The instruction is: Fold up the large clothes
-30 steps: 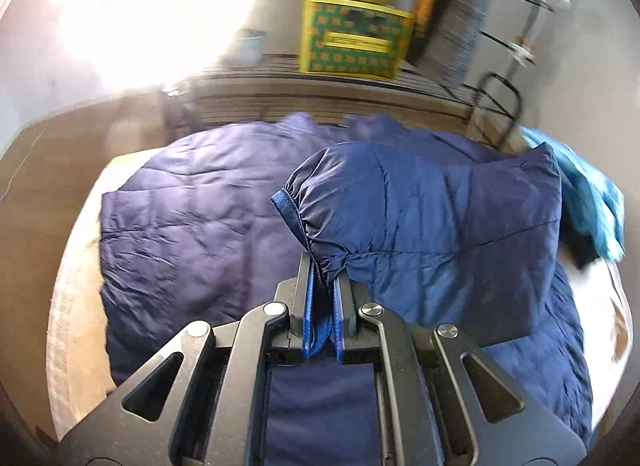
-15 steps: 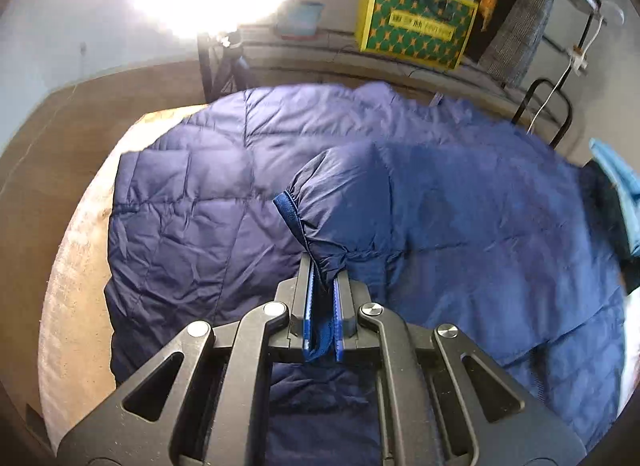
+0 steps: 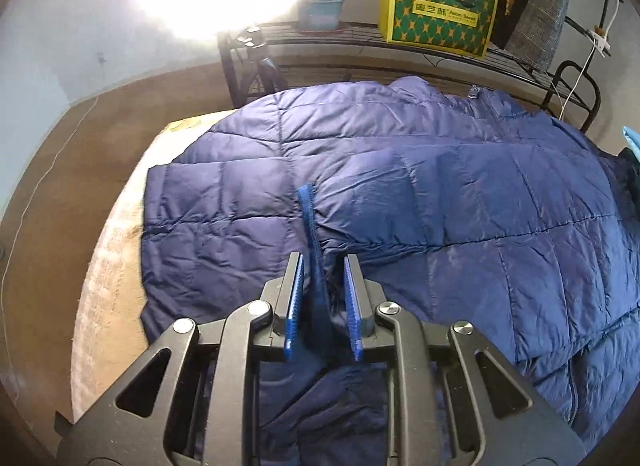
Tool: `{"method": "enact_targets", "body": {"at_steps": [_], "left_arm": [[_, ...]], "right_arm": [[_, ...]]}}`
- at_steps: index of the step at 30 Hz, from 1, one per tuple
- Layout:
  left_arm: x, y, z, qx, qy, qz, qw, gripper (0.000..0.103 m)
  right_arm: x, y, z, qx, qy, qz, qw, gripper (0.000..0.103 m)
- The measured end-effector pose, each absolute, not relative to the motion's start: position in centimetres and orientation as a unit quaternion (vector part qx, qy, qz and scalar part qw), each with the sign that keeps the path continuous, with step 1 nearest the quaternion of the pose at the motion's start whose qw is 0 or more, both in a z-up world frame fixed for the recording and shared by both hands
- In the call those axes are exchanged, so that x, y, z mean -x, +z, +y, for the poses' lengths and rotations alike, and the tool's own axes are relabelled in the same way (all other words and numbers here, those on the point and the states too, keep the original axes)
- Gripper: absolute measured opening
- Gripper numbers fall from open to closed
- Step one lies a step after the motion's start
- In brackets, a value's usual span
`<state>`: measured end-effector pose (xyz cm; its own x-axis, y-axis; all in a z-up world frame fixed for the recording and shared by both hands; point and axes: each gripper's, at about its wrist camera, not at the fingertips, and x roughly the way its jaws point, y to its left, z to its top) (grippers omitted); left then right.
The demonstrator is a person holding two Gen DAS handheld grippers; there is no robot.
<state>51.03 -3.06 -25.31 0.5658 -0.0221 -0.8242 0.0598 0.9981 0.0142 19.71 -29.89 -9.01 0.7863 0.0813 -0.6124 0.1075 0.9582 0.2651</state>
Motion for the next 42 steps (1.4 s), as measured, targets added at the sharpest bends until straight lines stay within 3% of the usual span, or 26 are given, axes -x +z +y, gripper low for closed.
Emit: {"method": "enact_targets", "body": {"at_steps": [17, 18, 21, 22, 30, 42], "left_arm": [[-38.4, -14.9, 1.4, -0.007, -0.073, 0.408, 0.910, 0.020], [-37.3, -14.4, 1.8, -0.003, -0.077, 0.407, 0.910, 0.022], [-32.9, -13.2, 3.2, 0.009, -0.084, 0.401, 0.912, 0.052], [-31.3, -13.0, 3.5, 0.011, -0.086, 0.399, 0.913, 0.055], [-21.0, -13.8, 5.9, 0.018, -0.081, 0.414, 0.906, 0.060], [-10.5, -9.1, 6.8, 0.000, -0.068, 0.339, 0.938, 0.060]], "right_arm": [[-16.9, -7.4, -28.9, -0.080, -0.031, 0.301, 0.950, 0.049], [-16.8, -7.5, -29.0, -0.078, -0.033, 0.300, 0.950, 0.049], [-16.1, -8.2, -29.4, -0.071, -0.042, 0.284, 0.955, 0.057], [-16.0, -8.5, -29.5, -0.068, -0.049, 0.281, 0.956, 0.061], [-14.6, -10.9, -29.6, -0.073, -0.055, 0.295, 0.951, 0.061], [-8.7, -11.3, -28.1, -0.074, -0.032, 0.299, 0.951, 0.061]]}}
